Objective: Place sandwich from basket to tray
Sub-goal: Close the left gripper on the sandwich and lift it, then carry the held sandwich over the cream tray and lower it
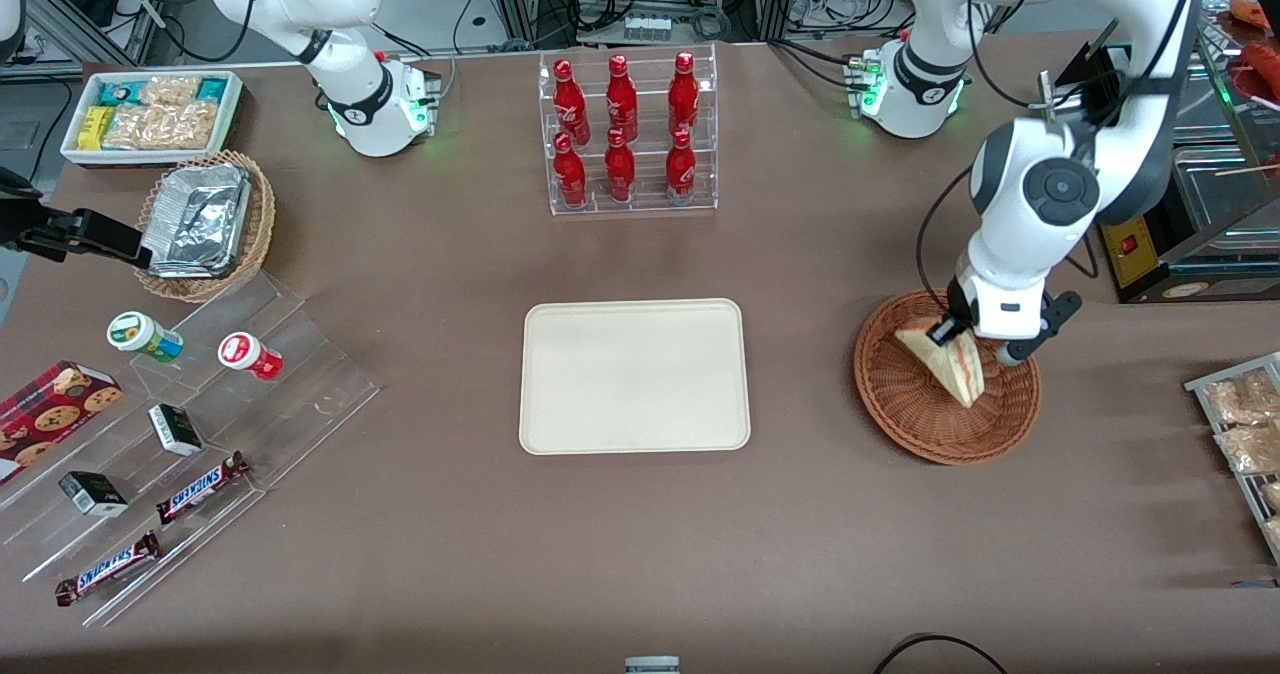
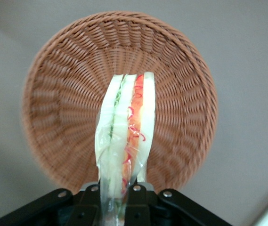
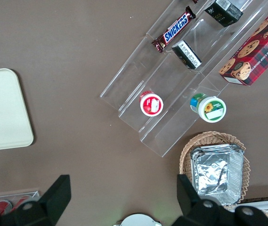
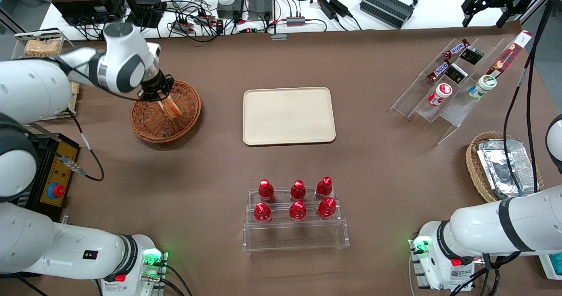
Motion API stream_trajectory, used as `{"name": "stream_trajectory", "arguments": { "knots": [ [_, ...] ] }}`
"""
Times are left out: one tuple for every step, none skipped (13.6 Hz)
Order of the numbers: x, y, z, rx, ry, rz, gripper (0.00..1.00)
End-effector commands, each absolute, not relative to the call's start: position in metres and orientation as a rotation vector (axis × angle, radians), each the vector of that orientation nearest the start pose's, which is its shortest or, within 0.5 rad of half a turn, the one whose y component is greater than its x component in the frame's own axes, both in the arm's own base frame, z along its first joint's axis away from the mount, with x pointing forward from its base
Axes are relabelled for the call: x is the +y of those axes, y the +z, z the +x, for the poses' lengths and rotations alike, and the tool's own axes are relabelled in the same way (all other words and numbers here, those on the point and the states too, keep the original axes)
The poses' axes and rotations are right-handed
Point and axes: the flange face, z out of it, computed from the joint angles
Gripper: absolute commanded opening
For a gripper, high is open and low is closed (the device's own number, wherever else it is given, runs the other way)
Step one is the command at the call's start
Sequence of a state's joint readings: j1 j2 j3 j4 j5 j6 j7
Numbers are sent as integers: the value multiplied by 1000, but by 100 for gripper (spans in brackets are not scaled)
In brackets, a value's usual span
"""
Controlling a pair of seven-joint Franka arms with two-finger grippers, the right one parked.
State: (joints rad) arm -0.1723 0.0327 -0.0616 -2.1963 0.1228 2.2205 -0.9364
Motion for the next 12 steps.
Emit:
{"name": "stream_trajectory", "arguments": {
  "knots": [
    [-190, 435, 518, -758, -23, -2899, 0],
    [-214, 447, 513, -685, -26, -2917, 0],
    [-245, 453, 507, -612, -21, -2938, 0],
    [-272, 457, 504, -566, -25, -2962, 0],
    [-295, 458, 500, -513, -25, -2987, 0],
    [-319, 456, 498, -457, -16, -3014, 0],
    [-341, 450, 498, -405, 6, -3040, 0],
    [-365, 446, 495, -358, 25, -3067, 0],
    [-393, 438, 488, -319, 43, -3087, 0],
    [-415, 423, 489, -276, 80, -3107, 0],
    [-436, 409, 493, -246, 116, -3130, 0],
    [-469, 393, 484, -173, 126, -3135, 0]
  ]
}}
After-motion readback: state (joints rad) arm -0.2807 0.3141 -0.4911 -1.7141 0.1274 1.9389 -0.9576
